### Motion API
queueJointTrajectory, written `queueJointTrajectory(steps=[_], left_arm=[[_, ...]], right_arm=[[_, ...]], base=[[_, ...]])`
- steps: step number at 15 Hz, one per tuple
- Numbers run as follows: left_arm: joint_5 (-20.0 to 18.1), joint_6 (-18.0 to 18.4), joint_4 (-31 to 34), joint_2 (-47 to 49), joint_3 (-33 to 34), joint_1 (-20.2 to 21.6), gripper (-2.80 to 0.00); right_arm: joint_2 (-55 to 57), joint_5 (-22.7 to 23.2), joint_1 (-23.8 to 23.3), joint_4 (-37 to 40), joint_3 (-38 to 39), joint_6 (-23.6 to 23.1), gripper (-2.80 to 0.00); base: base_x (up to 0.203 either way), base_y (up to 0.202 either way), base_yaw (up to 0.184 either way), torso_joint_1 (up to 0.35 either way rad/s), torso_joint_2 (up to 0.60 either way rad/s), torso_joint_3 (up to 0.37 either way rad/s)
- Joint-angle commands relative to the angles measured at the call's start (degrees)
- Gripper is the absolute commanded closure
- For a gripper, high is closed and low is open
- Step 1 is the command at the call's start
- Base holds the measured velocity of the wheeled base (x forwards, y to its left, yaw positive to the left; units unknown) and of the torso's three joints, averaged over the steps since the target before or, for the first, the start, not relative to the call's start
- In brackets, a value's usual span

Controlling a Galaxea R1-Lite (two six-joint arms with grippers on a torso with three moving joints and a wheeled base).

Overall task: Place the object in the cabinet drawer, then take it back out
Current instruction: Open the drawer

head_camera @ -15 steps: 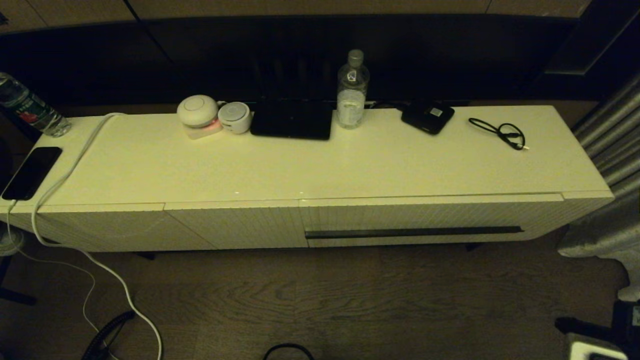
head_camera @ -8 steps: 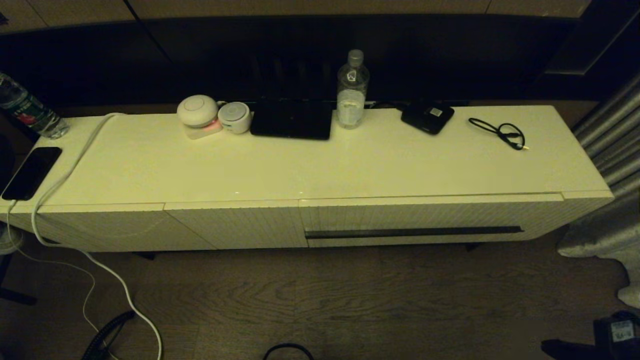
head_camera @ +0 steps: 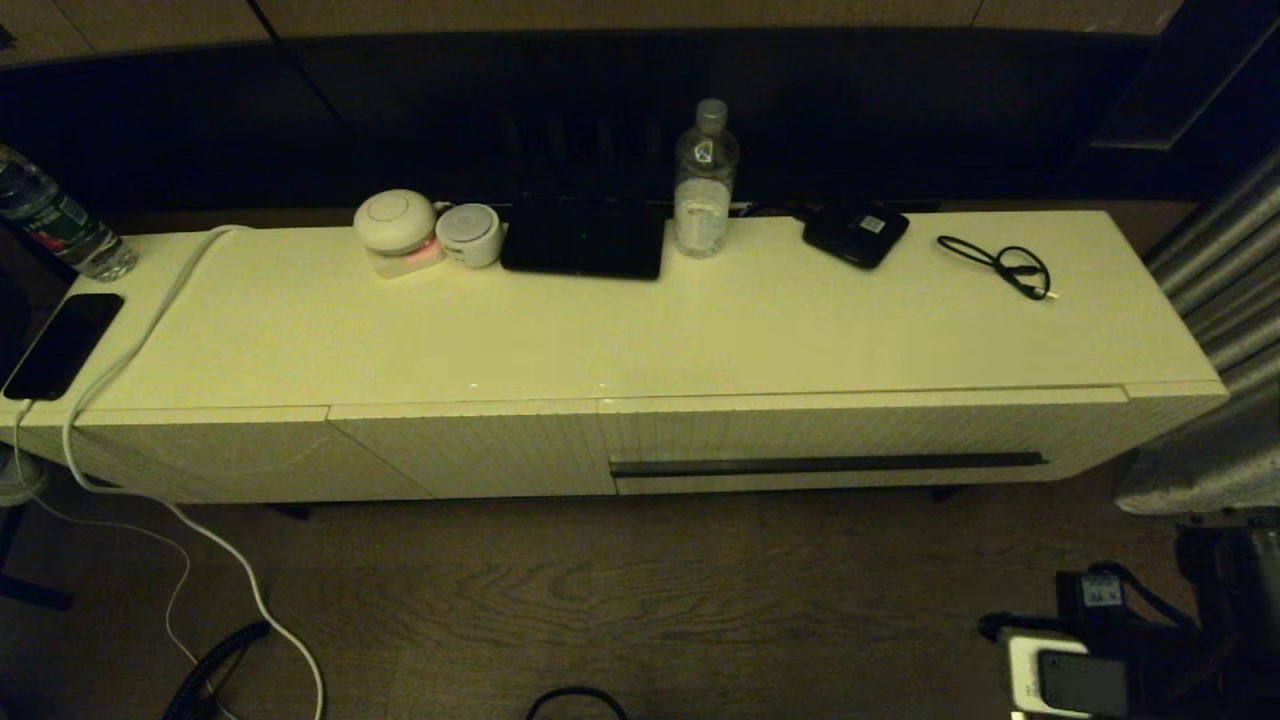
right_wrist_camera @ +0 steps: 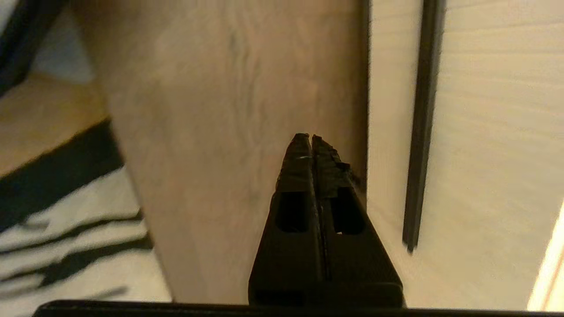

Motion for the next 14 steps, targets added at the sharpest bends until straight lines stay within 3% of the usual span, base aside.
queueJointTrajectory(steps=[1,7,14], left_arm=[[0.0,-0.1,0.0,-0.1,0.0,0.0,0.00],[0.0,-0.1,0.0,-0.1,0.0,0.0,0.00],[0.0,-0.1,0.0,-0.1,0.0,0.0,0.00]], right_arm=[[9.2,0.7,0.1,-5.3,-1.6,2.1,-2.80],[15.8,4.5,0.4,-8.8,-4.6,3.6,-2.80],[21.7,5.5,0.3,-7.7,-10.3,-1.3,-2.80]], base=[[0.000,0.000,0.000,0.000,0.00,0.000],[0.000,0.000,0.000,0.000,0.00,0.000],[0.000,0.000,0.000,0.000,0.00,0.000]])
